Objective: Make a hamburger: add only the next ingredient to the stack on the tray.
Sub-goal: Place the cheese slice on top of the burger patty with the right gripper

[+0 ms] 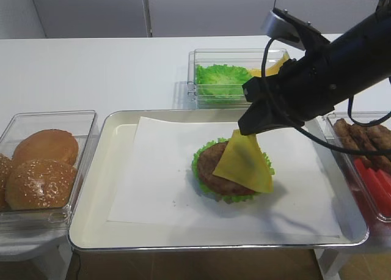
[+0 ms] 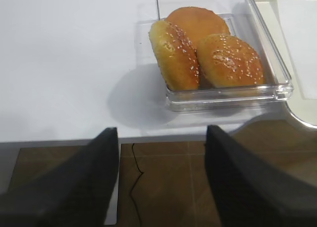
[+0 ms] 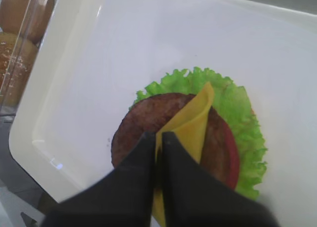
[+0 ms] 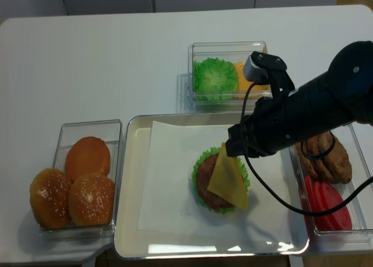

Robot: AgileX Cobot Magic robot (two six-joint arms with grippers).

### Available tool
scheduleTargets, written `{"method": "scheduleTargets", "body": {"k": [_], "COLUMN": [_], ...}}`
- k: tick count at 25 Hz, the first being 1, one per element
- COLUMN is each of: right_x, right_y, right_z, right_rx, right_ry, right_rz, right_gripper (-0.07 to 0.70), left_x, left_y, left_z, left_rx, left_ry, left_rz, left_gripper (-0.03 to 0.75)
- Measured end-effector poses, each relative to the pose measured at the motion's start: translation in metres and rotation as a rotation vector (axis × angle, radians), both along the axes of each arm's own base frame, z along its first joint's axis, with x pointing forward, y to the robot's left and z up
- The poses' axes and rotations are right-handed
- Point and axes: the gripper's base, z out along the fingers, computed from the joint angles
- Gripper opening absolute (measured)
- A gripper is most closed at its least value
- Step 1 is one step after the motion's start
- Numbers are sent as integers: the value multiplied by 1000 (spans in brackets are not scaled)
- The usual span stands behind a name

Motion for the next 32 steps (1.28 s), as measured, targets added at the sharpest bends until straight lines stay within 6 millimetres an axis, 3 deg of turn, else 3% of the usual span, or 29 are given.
{"method": "scheduleTargets", "body": {"k": [9, 24, 28, 32], "right_x": [-4, 0, 0, 0], "right_y": [2, -6, -7, -7], "right_z": [0, -5, -6, -6], "right_rx": [2, -102, -105, -105], "right_ry": [-6, -20, -9, -7], "right_rz": [66, 29, 9, 3], "right_gripper": [26, 30, 90, 244], "left_x": [0, 0, 0, 0], "left_y": [0, 0, 0, 0], "left_z": [0, 0, 0, 0], "left_rx": [0, 0, 0, 0], "left_ry": [0, 0, 0, 0], "left_rz": [0, 0, 0, 0], "left_gripper": [411, 411, 411, 411]}}
